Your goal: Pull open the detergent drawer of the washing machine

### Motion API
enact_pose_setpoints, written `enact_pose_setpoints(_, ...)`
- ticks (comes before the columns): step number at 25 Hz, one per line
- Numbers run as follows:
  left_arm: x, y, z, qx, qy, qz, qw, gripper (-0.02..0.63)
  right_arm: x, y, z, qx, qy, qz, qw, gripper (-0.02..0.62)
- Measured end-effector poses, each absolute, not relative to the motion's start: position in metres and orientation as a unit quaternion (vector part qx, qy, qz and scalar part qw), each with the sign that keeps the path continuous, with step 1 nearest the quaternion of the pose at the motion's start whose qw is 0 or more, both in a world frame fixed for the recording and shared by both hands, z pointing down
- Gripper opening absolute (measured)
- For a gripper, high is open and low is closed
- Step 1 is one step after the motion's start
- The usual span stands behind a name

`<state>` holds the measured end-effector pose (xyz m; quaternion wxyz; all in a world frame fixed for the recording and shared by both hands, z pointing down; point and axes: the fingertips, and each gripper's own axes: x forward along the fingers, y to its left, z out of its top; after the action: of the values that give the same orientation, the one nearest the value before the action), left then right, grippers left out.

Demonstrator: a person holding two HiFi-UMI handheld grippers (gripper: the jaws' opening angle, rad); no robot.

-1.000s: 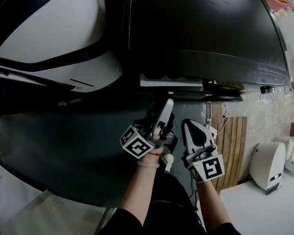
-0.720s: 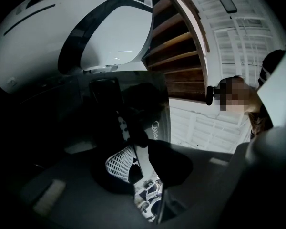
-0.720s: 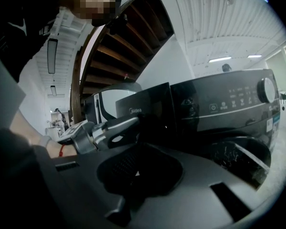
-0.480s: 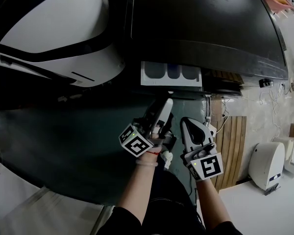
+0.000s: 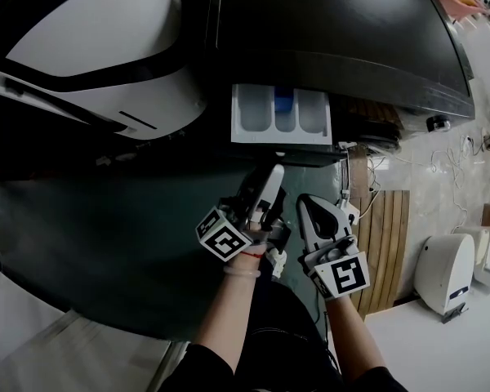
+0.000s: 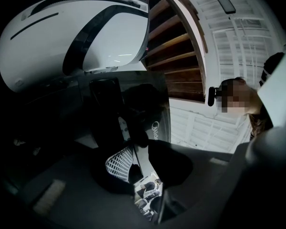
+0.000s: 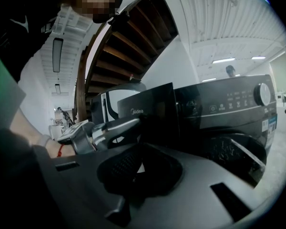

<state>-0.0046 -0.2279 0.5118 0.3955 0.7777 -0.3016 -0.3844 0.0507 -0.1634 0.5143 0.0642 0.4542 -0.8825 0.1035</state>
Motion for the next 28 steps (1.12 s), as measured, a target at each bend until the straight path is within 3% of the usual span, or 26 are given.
enact_pose_setpoints(28, -0.005, -0.174, 0.512, 0.769, -0.311, -0.397, 0.393, 0.102, 0.053, -0.112, 0.511, 0.437, -0.891, 0.110, 0.059, 0.012)
